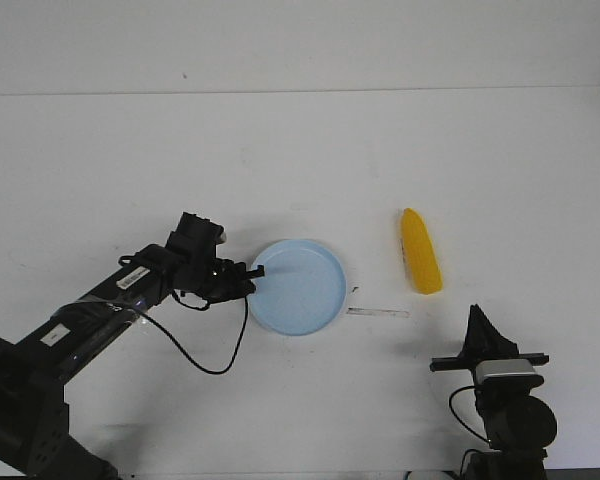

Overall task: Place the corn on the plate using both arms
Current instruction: 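Push the blue plate with the left gripper toward the yellow corn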

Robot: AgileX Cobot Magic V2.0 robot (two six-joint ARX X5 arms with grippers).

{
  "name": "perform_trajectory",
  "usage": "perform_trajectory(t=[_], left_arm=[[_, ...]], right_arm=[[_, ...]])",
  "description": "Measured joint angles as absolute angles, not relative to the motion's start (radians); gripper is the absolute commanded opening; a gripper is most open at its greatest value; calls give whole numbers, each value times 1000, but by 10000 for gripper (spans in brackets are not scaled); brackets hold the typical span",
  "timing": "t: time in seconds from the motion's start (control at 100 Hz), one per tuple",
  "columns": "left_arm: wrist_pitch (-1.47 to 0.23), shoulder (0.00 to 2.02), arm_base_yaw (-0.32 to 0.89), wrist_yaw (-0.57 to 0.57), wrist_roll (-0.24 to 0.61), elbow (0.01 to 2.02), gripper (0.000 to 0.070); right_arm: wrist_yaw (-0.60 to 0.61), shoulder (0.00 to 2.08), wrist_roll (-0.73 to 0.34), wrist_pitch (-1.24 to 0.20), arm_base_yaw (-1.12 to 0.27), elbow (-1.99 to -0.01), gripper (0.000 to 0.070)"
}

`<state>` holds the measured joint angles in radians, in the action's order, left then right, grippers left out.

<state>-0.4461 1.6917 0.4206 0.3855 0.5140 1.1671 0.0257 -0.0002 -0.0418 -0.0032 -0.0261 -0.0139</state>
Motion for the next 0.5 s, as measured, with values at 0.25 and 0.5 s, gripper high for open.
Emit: perform_trajectory(t=[0.25,0.5], left_arm=[[-438,1714,429,345,551,1167,72],[-425,1714,430,340,561,1167,177]], right_arm=[[26,0,-42,-3,-26,-14,17],[26,0,-42,-3,-26,-14,17]])
